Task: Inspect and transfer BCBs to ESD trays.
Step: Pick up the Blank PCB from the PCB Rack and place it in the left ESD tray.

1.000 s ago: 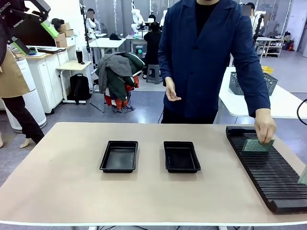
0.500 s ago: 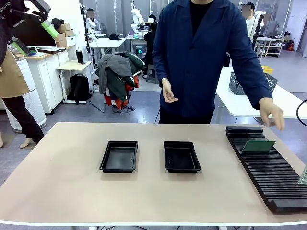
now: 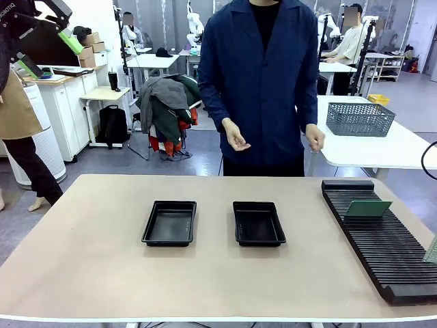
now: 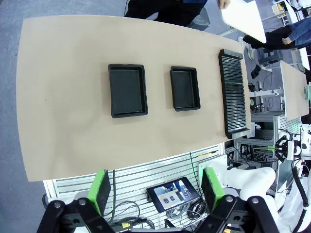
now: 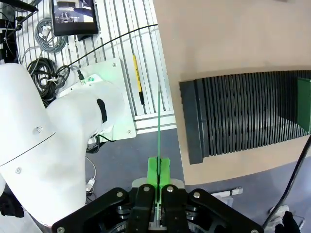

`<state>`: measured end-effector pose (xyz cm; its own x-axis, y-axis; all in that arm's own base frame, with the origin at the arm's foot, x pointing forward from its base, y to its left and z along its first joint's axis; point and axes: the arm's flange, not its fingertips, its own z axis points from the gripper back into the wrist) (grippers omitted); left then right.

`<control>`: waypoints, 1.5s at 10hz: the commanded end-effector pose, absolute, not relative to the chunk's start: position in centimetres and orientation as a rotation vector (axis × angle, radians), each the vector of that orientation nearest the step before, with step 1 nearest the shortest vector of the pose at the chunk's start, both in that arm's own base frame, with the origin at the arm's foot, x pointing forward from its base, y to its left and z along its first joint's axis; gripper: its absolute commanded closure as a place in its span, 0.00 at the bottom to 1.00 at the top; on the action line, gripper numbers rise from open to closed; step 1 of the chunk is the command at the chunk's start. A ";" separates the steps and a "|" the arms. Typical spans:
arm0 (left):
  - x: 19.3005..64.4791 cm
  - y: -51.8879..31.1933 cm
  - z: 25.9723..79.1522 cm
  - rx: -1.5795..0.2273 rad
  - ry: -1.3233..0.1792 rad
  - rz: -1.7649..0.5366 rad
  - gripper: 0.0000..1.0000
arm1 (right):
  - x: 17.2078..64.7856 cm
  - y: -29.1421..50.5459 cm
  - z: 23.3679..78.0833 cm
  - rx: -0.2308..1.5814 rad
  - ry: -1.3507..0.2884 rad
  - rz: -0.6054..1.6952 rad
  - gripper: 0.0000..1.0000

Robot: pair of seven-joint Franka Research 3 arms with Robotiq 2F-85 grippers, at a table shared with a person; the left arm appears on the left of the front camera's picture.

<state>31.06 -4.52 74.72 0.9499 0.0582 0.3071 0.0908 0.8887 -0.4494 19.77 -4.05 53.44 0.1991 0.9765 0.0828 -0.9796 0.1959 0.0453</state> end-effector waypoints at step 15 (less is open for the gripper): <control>31.0 -4.4 74.6 -0.485 -0.319 -0.015 0.00 | 31.1 7.6 57.1 0.782 0.116 0.455 0.98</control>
<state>31.05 -4.53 74.73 0.9498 0.0581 0.3074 0.0911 0.8887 -0.4493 30.65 5.92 56.77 0.8611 0.5045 0.0635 -0.4065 0.6080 0.6820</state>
